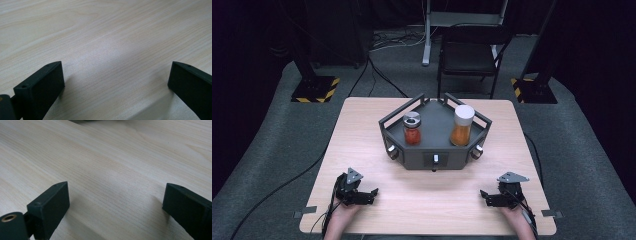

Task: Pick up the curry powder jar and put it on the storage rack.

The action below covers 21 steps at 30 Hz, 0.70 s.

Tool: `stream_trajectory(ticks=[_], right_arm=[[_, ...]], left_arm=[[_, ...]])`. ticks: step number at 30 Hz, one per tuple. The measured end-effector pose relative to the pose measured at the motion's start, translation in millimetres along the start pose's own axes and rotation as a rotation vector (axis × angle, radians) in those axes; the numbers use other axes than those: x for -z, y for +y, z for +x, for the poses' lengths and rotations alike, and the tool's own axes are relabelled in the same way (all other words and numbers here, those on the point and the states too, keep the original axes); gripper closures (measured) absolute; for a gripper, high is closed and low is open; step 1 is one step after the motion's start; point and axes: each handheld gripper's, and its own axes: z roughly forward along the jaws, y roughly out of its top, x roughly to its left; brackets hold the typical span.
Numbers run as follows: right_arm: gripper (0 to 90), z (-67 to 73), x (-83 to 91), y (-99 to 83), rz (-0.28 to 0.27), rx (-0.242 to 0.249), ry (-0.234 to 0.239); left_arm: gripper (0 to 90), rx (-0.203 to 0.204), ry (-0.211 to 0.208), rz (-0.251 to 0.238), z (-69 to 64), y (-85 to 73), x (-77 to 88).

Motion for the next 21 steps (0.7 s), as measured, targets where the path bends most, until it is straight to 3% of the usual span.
stream_trajectory(ticks=[21], right_arm=[[4.9,0.2,-0.3,0.8,0.004,-0.003,0.002]], left_arm=[[0.3,0.001,0.000,0.001,0.1,0.1,0.0]])
